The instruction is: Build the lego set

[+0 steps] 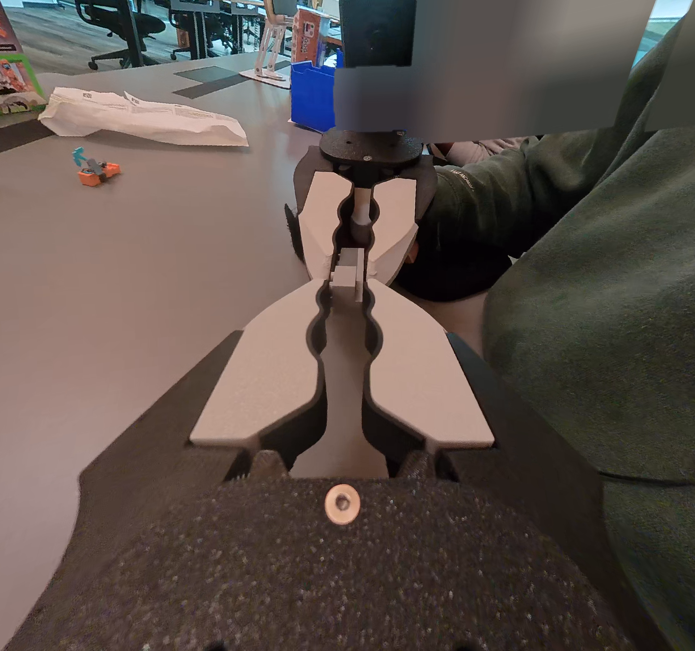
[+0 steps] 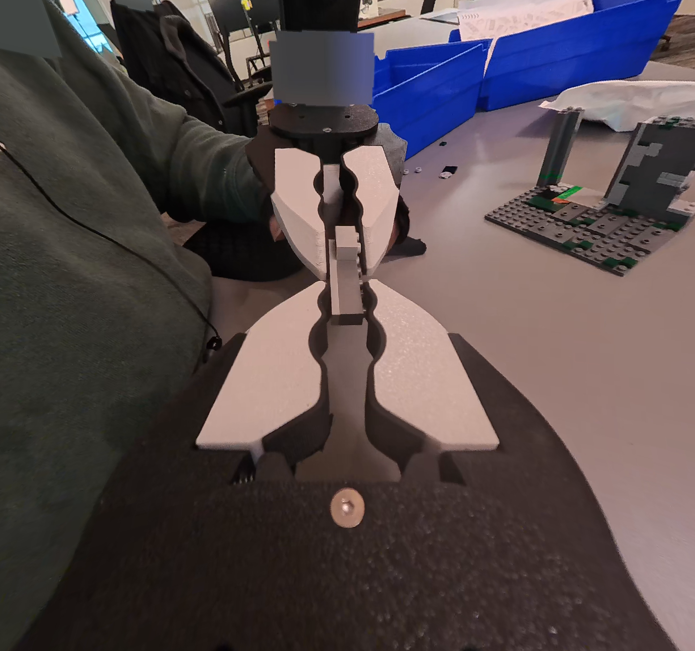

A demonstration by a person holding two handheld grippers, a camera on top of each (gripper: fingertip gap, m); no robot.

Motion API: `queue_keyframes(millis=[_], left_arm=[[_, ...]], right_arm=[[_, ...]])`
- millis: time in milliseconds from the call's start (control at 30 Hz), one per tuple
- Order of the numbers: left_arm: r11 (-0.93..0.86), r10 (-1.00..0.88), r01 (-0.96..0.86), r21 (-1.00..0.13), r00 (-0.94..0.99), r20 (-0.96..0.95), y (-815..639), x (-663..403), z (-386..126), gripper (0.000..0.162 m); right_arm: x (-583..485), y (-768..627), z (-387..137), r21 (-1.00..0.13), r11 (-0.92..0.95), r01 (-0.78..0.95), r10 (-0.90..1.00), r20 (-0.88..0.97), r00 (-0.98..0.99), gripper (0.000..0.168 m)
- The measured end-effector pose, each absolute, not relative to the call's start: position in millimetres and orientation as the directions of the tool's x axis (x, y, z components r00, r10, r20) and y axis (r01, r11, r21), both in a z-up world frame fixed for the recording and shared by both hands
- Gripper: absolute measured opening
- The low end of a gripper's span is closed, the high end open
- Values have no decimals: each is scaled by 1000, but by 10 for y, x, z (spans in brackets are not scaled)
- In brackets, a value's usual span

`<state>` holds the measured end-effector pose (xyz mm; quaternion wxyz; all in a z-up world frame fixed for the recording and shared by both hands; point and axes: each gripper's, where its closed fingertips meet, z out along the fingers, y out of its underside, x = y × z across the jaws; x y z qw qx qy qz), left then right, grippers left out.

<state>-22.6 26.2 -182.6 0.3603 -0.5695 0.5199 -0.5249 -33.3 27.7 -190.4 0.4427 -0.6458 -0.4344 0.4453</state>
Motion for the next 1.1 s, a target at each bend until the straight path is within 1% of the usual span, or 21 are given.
queue_keyframes(millis=[233,467,600,667,700,800,867,933,1000,1100], left_arm=[[-189,-971,-238,-953,-98,217,270,-230,-1872,16],[-102,-989,-256,-961,-75,125,348,-272,-1929,15],[9,-996,-266,-964,-91,16,346,-301,-1952,15],[43,-995,-271,-962,-98,-17,334,-300,-1962,16],[44,-995,-274,-961,-98,-17,333,-301,-1966,16],[-18,-994,-268,-963,-100,46,335,-306,-1967,16],[-103,-986,-257,-961,-100,133,357,-315,-1946,26],[-211,-964,-244,-946,-109,243,385,-330,-1917,33],[-339,-916,-229,-913,-142,375,391,-343,-1870,33],[-501,-812,-236,-832,-204,547,360,-341,-1820,32]], right_arm=[[-335,287,-1947,-960,-203,195,956,-151,251,16],[-264,340,-1944,-959,-185,216,954,-123,272,24],[-227,341,-1971,-949,-184,256,956,-112,272,22],[-226,336,-1975,-947,-193,256,955,-122,269,16],[-225,331,-1986,-945,-191,264,956,-118,268,16],[-226,335,-1977,-948,-142,285,959,-61,276,15],[-204,361,-1938,-951,-74,300,957,17,289,15],[-166,382,-1920,-934,42,354,945,152,289,15],[-147,386,-1930,-883,181,433,910,317,266,15],[-142,414,-1951,-755,363,546,809,546,217,15]])
